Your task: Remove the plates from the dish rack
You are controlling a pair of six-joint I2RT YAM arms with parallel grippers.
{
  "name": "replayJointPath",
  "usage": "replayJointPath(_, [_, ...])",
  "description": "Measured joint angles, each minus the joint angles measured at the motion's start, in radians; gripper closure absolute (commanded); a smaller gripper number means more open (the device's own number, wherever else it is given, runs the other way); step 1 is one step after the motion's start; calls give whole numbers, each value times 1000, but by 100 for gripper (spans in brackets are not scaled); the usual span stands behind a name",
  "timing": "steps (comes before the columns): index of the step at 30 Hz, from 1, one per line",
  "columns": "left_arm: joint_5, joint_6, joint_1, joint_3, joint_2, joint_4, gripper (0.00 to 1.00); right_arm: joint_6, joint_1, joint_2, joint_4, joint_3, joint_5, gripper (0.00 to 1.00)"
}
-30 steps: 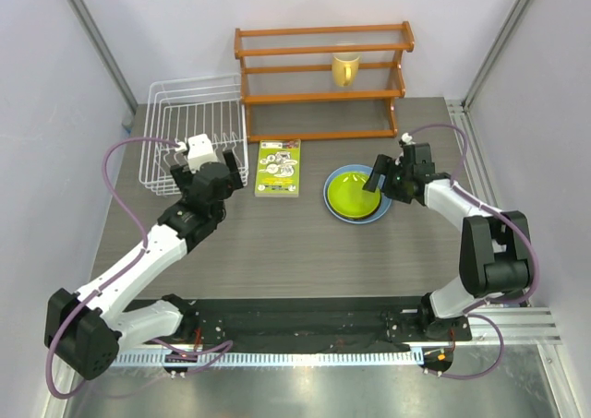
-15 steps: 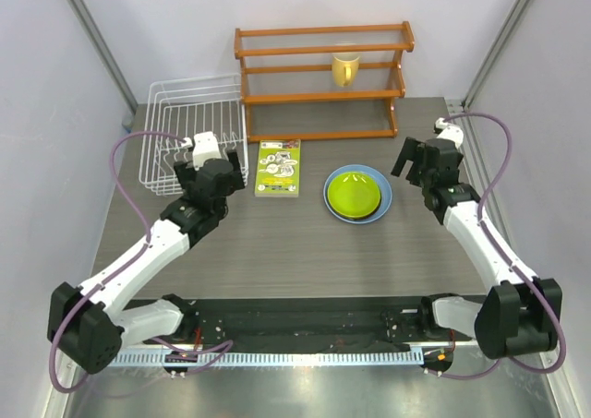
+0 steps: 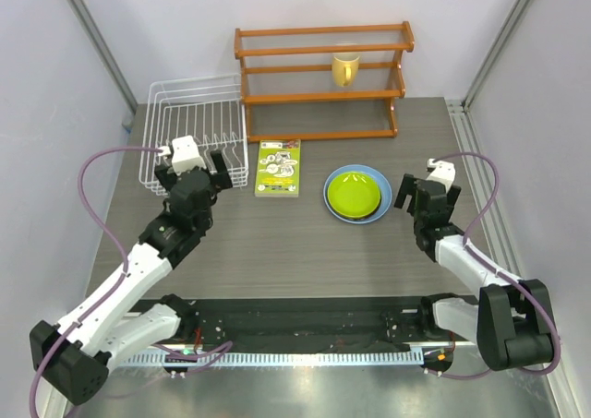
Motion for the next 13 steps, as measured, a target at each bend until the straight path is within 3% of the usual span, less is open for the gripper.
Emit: replayJointPath(13, [-42, 32, 0, -27, 3, 32, 0, -88, 4, 1, 188, -47, 83, 0])
